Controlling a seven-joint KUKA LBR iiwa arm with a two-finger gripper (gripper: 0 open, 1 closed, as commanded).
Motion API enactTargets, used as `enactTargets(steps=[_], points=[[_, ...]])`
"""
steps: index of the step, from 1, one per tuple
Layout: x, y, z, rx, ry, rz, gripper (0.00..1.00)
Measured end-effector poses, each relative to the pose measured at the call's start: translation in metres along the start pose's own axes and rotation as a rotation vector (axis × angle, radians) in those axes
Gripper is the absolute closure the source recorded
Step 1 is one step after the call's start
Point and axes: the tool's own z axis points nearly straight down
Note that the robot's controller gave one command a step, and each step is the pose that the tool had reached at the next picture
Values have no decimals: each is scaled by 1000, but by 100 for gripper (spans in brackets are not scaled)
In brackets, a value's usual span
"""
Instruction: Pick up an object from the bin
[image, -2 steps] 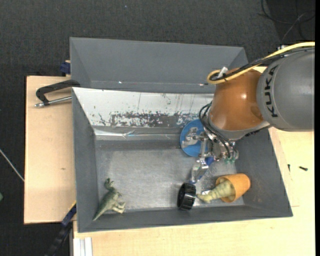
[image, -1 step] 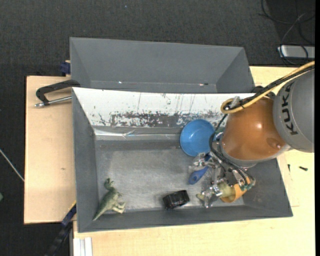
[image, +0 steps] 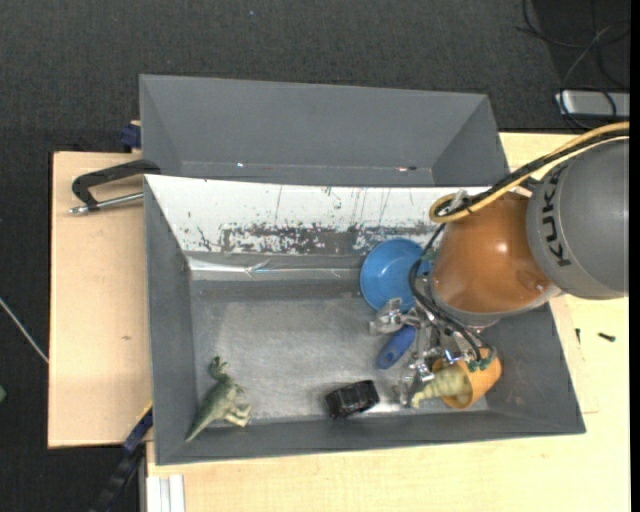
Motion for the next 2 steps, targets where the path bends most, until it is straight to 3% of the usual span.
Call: enactTargets(steps=[1, 2], points=[[-2, 0, -3, 1, -7, -1, 100], [1, -16, -117, 4, -8, 16, 100]])
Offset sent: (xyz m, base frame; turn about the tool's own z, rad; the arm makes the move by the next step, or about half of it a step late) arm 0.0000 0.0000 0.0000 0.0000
